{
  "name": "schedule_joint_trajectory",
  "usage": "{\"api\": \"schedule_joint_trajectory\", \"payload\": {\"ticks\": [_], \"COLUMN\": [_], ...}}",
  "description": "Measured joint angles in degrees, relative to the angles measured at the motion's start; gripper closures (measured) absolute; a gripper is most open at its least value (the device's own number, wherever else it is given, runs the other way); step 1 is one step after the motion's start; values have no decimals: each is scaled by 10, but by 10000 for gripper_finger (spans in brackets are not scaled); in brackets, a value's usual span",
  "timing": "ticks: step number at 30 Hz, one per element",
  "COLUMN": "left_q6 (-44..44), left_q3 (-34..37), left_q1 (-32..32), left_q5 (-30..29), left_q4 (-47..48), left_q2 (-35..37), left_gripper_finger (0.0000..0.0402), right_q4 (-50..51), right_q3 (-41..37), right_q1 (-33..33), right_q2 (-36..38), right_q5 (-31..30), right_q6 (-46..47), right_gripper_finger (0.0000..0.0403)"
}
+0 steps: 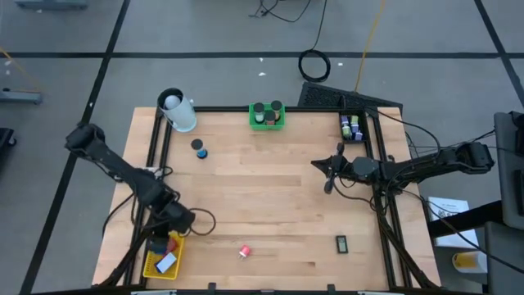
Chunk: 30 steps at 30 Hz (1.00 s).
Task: Pick & Place Office items
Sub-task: Put the blue timer into the yellow basket
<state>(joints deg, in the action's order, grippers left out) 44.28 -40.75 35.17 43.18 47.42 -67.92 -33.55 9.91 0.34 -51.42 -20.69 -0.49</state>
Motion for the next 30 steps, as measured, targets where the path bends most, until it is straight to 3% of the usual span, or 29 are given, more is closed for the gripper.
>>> {"api": "schedule_joint_trajectory", "payload": {"ticks": [5, 14, 23, 30], "left_q6": [9, 80, 140, 135], "left_q3": [0, 0, -15, -61], "left_q1": [34, 81, 83, 83], "left_q5": [-37, -27, -6, 1], "left_q4": [-69, -115, -115, -36], "left_q2": [-33, -71, -71, -71], "left_gripper_finger": [323, 270, 189, 163], "right_q4": [1, 4, 8, 9], "right_q3": [0, 0, 0, 0], "right_q1": [0, 0, 0, 0], "right_q2": [0, 0, 0, 0], "right_q5": [0, 0, 0, -1], "right_q6": [0, 0, 0, 2], "right_gripper_finger": [402, 401, 402, 402]}}
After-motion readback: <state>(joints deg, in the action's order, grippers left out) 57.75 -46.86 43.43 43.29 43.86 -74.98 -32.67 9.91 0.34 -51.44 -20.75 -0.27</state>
